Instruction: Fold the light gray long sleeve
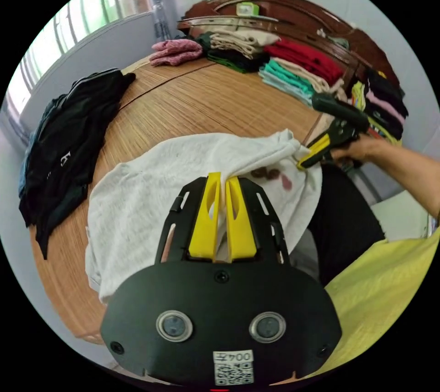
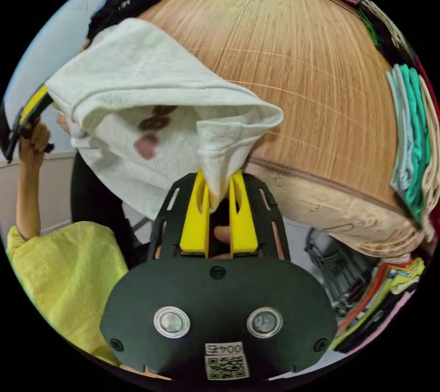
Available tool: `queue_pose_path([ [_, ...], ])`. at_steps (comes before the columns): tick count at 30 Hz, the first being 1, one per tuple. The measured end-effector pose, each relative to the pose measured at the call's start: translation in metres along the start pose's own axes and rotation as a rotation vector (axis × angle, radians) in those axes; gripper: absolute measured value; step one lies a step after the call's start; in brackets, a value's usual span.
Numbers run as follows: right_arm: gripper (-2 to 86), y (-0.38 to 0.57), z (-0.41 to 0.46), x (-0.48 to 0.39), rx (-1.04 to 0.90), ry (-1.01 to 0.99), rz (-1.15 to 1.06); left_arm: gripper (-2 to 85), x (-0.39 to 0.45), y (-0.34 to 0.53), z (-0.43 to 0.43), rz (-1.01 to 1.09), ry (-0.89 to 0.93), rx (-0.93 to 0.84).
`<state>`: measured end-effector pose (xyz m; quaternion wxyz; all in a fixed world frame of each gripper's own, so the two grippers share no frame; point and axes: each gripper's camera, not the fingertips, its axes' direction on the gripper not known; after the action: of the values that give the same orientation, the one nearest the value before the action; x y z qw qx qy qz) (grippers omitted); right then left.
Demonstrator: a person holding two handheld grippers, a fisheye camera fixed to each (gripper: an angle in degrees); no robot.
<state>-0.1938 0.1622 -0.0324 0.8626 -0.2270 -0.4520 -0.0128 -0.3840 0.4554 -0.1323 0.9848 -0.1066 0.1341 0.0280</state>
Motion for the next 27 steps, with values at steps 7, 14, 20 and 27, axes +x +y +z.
queue_pose_path([
  [7,16.7,0.089,-0.035,-0.004,0.169,0.045,0.115,0.9,-0.055,0.086,0.006,-0.073,0.023,0.076],
  [14,16.1,0.151,-0.045,-0.042,0.210,0.199,0.252,0.8,-0.100,0.169,0.019,-0.112,0.013,0.138],
  [20,8.3,0.197,-0.058,-0.082,0.251,0.201,0.355,0.8,-0.128,0.240,0.011,-0.106,-0.011,0.189],
  [27,1.4,0.271,-0.108,-0.096,0.407,0.049,0.433,0.8,-0.150,0.334,-0.032,-0.075,-0.071,0.281],
])
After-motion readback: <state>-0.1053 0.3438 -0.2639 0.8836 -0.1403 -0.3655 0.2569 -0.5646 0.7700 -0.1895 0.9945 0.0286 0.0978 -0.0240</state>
